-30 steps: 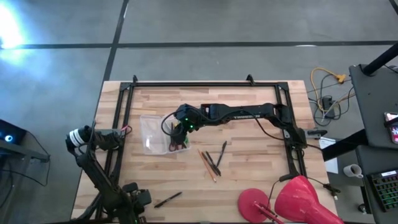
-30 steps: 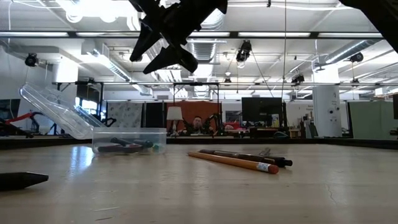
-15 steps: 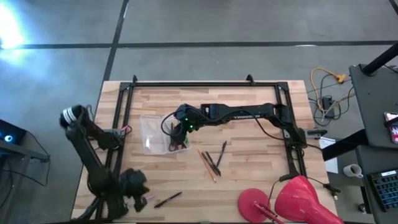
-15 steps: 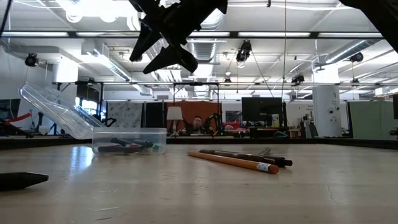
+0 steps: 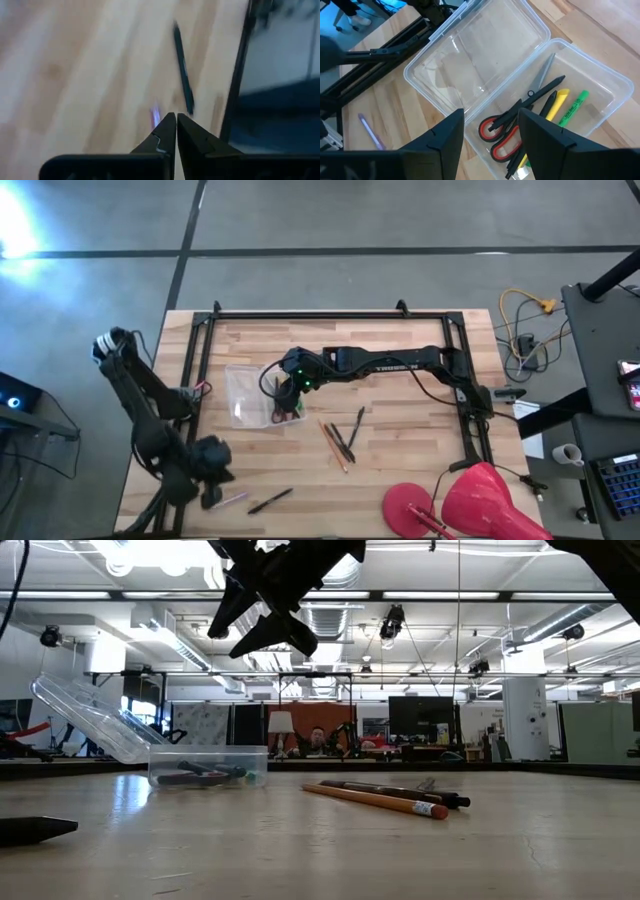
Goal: Pick & place school supplies into a supply box
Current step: Put the violet pen into the transparent supply box
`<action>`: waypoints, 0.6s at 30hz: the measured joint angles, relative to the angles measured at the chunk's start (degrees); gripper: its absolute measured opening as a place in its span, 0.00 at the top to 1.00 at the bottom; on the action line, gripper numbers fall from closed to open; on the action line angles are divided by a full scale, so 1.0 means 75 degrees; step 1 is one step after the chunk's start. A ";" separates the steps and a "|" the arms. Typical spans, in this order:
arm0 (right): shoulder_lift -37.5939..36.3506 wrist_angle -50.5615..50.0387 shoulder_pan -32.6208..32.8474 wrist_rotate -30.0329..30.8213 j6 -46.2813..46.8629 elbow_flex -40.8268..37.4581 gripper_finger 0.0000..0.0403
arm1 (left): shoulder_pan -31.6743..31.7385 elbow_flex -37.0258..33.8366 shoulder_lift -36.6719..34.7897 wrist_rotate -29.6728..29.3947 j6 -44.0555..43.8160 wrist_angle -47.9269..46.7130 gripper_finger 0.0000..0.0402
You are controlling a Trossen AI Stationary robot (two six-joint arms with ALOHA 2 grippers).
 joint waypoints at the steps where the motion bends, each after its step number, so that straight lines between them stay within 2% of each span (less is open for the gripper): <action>1: 0.0000 0.0005 0.0000 0.0000 0.0000 0.0000 0.56 | -0.0014 0.0121 0.0285 0.0281 0.0027 0.0032 1.00; 3: 0.0000 0.0023 0.0000 0.0000 -0.0003 0.0000 0.56 | -0.0019 0.0401 0.0877 0.0563 0.0028 0.0014 1.00; 6: 0.0000 0.0108 0.0000 0.0000 -0.0003 -0.0003 0.56 | -0.0016 0.0875 0.1660 0.0584 0.0028 0.0022 0.96; 14: 0.0000 0.0128 0.0000 0.0000 -0.0003 -0.0003 0.56 | -0.0019 0.1944 0.3344 0.0828 0.0083 -0.0176 0.72; 18: 0.0000 0.0125 0.0000 0.0000 -0.0003 -0.0003 0.56 | -0.0019 0.2329 0.3880 0.0837 0.0109 -0.0681 0.65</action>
